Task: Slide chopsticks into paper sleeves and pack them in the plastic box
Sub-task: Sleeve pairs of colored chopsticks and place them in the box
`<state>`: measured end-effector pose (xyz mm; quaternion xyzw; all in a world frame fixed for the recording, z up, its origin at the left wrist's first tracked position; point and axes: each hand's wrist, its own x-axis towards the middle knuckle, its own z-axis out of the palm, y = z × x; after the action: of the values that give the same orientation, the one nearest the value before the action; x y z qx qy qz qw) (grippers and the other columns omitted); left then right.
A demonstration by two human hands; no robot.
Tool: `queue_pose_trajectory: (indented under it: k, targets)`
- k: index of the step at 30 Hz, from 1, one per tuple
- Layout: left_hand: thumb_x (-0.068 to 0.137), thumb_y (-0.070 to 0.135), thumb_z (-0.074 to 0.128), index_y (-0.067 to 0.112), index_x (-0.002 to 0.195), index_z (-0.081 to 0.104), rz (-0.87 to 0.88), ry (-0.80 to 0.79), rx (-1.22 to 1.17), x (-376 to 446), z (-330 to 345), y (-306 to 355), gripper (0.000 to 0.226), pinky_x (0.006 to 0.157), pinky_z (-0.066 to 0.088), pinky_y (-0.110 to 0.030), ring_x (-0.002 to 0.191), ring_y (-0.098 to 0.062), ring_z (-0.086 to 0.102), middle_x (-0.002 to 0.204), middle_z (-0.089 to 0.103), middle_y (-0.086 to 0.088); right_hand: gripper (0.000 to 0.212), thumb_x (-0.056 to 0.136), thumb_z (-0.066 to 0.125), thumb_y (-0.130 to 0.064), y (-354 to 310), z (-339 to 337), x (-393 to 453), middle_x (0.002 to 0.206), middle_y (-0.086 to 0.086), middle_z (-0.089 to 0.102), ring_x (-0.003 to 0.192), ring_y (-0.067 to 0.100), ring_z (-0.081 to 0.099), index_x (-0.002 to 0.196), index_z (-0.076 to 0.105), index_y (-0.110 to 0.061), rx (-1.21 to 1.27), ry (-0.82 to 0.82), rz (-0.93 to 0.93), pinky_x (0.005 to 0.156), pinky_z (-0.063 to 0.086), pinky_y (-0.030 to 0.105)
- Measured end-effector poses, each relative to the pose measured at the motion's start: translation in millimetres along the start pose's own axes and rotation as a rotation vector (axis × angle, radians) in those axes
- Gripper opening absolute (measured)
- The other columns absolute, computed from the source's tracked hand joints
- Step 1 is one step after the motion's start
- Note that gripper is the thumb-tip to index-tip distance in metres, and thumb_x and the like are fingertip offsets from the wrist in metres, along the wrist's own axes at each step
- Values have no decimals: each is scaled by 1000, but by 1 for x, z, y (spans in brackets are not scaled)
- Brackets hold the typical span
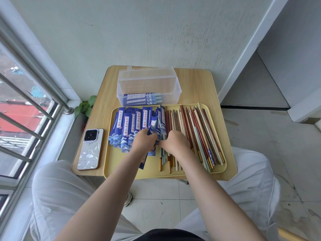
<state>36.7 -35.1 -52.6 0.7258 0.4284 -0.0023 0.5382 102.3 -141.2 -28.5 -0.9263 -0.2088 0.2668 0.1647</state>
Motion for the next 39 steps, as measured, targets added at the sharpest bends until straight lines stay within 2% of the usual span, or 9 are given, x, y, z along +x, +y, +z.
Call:
queue_pose_trajectory:
  k: [3, 6, 9, 15, 21, 30, 33, 35, 39]
  targets:
    - [96, 21, 56, 9, 84, 47, 19, 33, -66, -2, -1, 3, 19, 54, 45, -33, 57, -25, 51, 75, 56, -14, 22, 88, 65, -30, 2, -23, -5, 76, 5, 67, 64, 22, 66, 82, 59, -10, 115, 14, -13, 59, 55, 33]
    - [94, 22, 59, 9, 85, 48, 45, 52, -58, -5, 0, 9, 20, 54, 49, -33, 51, -22, 54, 70, 58, -12, 4, 89, 62, -15, 4, -47, -7, 84, 4, 69, 75, 22, 70, 92, 62, -15, 271, 142, -65, 68, 58, 37]
    - [92, 23, 63, 6, 87, 54, 69, 53, -33, -7, 0, 14, 20, 53, 54, -33, 45, -20, 58, 70, 66, -15, 7, 93, 60, -16, 3, -65, -6, 76, 0, 70, 63, 12, 67, 90, 66, -17, 554, 312, -118, 59, 55, 32]
    - [87, 22, 70, 10, 71, 58, 48, 24, 33, -13, 0, 18, 23, 49, 52, -27, 40, -14, 58, 54, 62, -4, 29, 95, 60, -27, 4, -77, 3, 57, -2, 59, 53, 17, 54, 76, 63, -6, 833, 597, -190, 62, 52, 44]
    - [86, 29, 71, 12, 80, 60, 32, 5, 174, -15, 0, 18, 21, 46, 41, -21, 53, -10, 53, 66, 58, 2, 22, 102, 51, -19, 4, -80, -1, 57, -9, 65, 48, 16, 58, 82, 61, -17, 1025, 644, -212, 59, 54, 45]
    - [85, 30, 70, 14, 68, 52, 48, -33, 265, -17, 3, 23, 30, 48, 35, -25, 53, -14, 43, 62, 47, 0, 21, 102, 54, -17, -1, -71, 0, 61, -2, 63, 51, 16, 59, 96, 61, 2, 976, 554, -259, 57, 54, 42]
    - [84, 28, 69, 14, 65, 48, 72, -48, 265, -18, 6, 26, 32, 47, 33, -23, 50, -14, 39, 58, 43, 1, 11, 98, 59, -12, -2, -64, 2, 73, -1, 67, 55, 11, 62, 108, 60, -7, 912, 511, -306, 60, 54, 37]
    - [83, 26, 69, 14, 64, 46, 94, -51, 253, -19, 6, 27, 33, 47, 31, -23, 50, -15, 36, 57, 40, 1, 25, 94, 63, -11, -2, -57, 3, 74, -1, 71, 61, 13, 67, 118, 55, -14, 855, 509, -329, 66, 56, 37]
    - [82, 22, 69, 13, 63, 45, 96, -53, 204, -20, 6, 31, 31, 51, 33, -28, 53, -18, 39, 58, 42, -3, 20, 92, 66, -12, -2, -46, 3, 78, -2, 74, 72, 17, 71, 110, 60, -20, 789, 413, -361, 74, 58, 42]
